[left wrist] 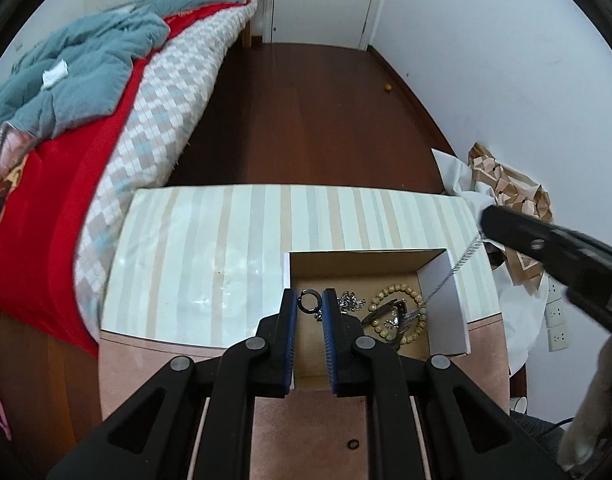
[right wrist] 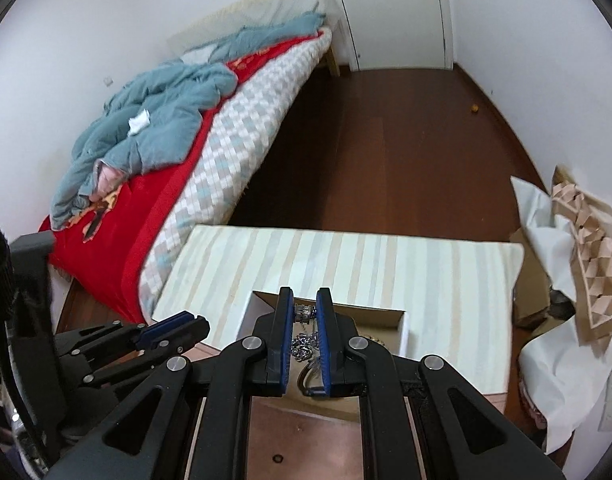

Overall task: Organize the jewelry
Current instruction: 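Carry the chain and black ring into the white box and open both tools, then lift both tools away from the box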

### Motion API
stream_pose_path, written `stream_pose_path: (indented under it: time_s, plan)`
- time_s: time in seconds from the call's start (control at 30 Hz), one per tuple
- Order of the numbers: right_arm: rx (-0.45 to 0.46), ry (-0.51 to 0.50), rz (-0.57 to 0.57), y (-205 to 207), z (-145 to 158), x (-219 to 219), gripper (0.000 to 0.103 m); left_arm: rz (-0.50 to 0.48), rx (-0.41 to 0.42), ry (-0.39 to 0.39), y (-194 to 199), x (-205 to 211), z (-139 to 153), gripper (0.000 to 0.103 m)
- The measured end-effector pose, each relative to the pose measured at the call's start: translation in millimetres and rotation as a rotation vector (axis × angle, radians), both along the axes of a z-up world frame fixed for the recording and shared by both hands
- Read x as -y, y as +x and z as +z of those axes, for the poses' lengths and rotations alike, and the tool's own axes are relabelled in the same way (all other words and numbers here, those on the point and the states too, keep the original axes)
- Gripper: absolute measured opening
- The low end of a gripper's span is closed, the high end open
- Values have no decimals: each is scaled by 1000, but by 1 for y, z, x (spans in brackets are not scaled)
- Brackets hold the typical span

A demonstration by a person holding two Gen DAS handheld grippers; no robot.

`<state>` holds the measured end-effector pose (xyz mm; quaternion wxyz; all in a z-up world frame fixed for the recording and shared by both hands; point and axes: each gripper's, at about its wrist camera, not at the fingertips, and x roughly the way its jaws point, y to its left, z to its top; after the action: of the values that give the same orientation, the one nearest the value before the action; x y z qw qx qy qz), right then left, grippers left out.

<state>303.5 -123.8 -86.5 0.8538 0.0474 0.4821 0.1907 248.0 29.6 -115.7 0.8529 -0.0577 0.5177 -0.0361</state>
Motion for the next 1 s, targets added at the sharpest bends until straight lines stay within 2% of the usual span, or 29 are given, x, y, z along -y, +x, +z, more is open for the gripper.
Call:
stream_pose_path:
  time_s: [0.13, 0.37, 0.4, 0.43, 0.5, 0.63, 0.73, 0.8, 0.87, 0.93, 1.0]
  plan:
    - [-57, -24, 22, 20, -35, -12, 12, 1, -35, -16, 9, 1, -15, 10]
    - [-225, -26, 37, 47, -89, -17, 14, -9, -73, -36, 13, 3, -30, 10]
    - [-237, -28, 26, 47, -93, -13, 22, -15, -84, -43, 14, 4, -32, 10]
    - [-236, -32, 13, 46, -94, -9, 41, -18, -92, -45, 14, 5, -33, 10]
    - [-219, -45, -15, 41, -92, 0, 65, -14, -112, -45, 15, 5, -37, 12]
    - [-165, -70, -58, 25, -77, 19, 66, 12, -131, -42, 14, 2, -37, 16]
    - [-138, -80, -83, 12, -66, 32, 67, 43, -110, -36, 11, -4, -29, 31]
    - [-118, -90, -96, 2, -58, 40, 73, 65, -79, -17, 6, -9, -21, 59]
    - [-98, -124, -108, -9, -52, 44, 81, 82, -46, 8, 1, -14, -14, 65]
    - [-75, -168, -113, -20, -48, 44, 96, 95, -17, 36, -8, -17, -7, 67]
    - [-61, -233, -120, -33, -47, 43, 103, 108, 11, 72, -14, -19, -3, 85]
